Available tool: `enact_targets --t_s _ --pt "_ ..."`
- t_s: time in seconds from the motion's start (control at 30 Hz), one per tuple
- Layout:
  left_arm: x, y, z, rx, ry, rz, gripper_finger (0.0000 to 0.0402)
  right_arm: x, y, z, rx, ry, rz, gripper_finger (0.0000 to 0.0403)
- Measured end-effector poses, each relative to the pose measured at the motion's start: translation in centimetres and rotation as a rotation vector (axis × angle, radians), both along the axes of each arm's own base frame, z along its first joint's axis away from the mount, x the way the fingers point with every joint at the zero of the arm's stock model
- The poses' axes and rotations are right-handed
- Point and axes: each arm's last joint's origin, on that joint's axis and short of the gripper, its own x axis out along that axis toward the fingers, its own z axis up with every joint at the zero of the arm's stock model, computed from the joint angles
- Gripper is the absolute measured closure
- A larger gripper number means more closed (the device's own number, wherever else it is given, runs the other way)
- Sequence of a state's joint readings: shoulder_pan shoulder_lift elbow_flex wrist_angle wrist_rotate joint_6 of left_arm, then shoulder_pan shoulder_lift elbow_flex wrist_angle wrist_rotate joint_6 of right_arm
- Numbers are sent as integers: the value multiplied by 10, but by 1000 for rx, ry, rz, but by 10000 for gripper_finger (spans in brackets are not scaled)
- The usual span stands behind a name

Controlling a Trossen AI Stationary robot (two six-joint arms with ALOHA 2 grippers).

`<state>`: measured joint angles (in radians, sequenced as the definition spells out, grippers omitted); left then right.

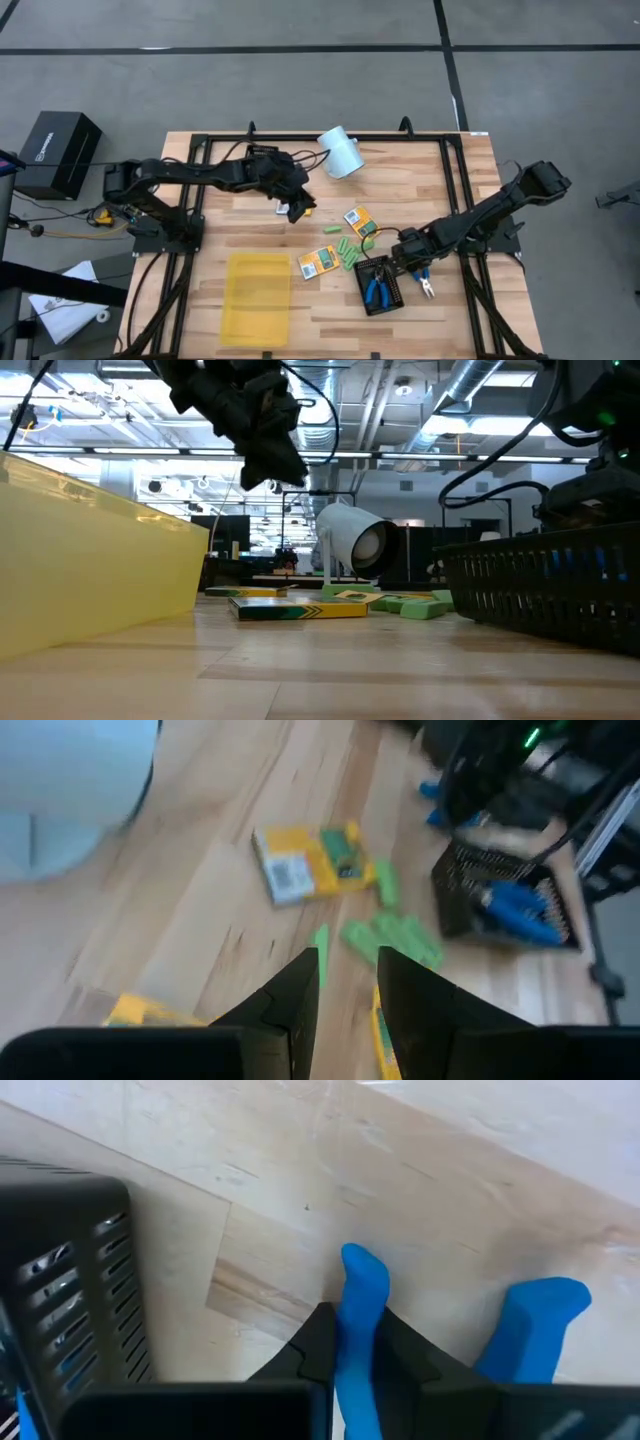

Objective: Pick & Place School Supplies
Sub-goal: Put the blue hole puncher into the bottom black bin

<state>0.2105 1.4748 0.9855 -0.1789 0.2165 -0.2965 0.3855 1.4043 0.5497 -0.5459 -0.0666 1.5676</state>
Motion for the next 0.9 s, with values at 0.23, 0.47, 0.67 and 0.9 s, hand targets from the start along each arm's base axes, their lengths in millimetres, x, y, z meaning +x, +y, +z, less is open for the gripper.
enact_targets --t_s 0.23,0.47,0.67,0.9 --pt "-16 5 40 42 -186 38 314 -2 -7 18 -69 -141 -38 374" --pt "-44 15 72 95 -293 113 344 -6 -19 45 -83 -305 -93 374" --pt "-55 18 83 111 -336 135 362 -14 -27 67 -62 -435 -105 374" --pt "-56 17 85 119 -340 130 366 -16 -24 99 -11 -588 -108 374"
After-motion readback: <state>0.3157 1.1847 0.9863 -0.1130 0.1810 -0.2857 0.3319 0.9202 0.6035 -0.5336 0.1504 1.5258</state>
